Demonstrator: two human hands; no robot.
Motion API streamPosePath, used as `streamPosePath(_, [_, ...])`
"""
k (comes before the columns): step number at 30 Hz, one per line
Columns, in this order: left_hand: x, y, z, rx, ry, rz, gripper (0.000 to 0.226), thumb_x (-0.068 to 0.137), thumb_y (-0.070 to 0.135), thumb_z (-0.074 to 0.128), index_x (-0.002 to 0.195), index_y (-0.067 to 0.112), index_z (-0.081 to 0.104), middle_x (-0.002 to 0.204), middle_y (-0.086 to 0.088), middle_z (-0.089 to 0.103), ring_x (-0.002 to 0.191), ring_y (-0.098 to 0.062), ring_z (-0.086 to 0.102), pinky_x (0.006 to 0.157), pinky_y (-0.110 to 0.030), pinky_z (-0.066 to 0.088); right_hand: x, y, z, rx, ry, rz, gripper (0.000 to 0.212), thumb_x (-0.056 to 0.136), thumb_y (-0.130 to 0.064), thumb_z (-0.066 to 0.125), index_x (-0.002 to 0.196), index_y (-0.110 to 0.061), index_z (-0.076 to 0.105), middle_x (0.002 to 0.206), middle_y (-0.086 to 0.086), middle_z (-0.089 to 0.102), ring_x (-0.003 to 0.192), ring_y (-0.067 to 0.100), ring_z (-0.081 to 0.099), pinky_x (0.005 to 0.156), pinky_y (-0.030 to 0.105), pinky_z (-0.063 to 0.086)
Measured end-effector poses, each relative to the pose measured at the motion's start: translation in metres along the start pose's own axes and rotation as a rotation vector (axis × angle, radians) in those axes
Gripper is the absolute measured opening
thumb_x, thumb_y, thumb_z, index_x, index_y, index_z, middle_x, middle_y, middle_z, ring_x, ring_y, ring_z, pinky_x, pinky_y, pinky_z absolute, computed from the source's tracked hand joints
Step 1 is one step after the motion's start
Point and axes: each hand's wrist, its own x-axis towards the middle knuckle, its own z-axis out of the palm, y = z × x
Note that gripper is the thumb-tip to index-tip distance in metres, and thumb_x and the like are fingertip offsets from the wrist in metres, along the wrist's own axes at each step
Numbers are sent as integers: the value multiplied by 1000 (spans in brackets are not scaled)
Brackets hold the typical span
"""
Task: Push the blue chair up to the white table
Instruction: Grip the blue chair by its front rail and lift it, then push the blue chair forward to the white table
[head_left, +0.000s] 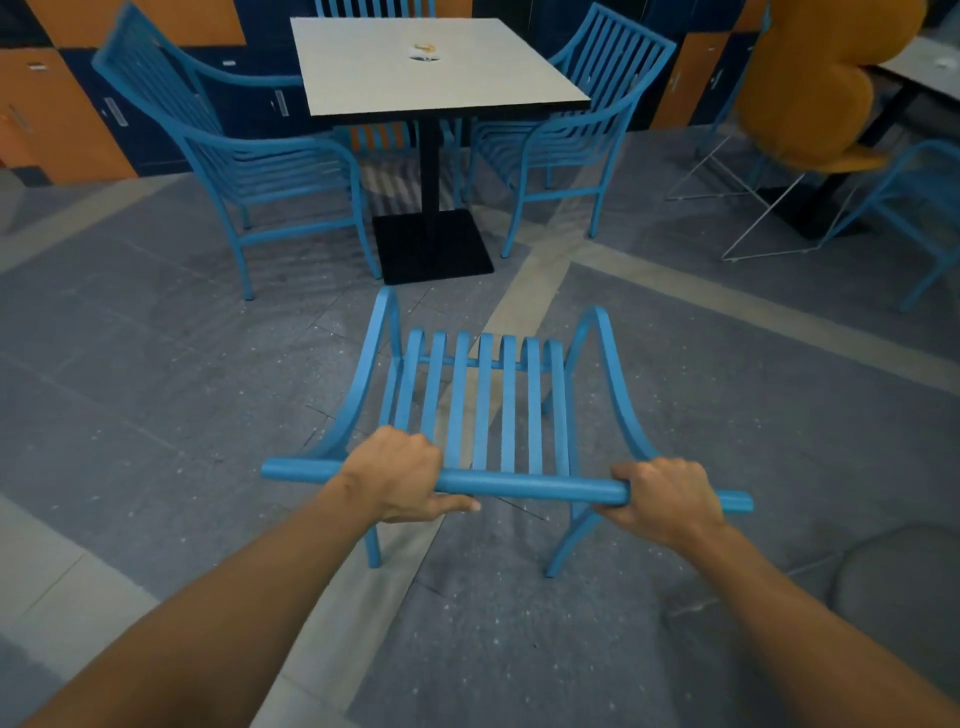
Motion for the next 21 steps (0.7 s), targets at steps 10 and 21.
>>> streamPosePath(10, [22,104,-7,-59,36,-123,84,64,94,6,53,20,44,53,2,50,41,-13,43,43,-31,27,-16,95,6,19,-17,-166,36,63,-63,64,57,-30,51,45,-9,41,44,15,51,46,26,29])
streamPosePath(21, [41,174,-16,-72,31,-280,85,64,95,5,54,20,44,51,4,47,42,-12,43,46,-30,30,-21,160,12,33,-65,-267,37,68,-66,54,68,-30,60,50,-10,47,49,14,51,48,27,33])
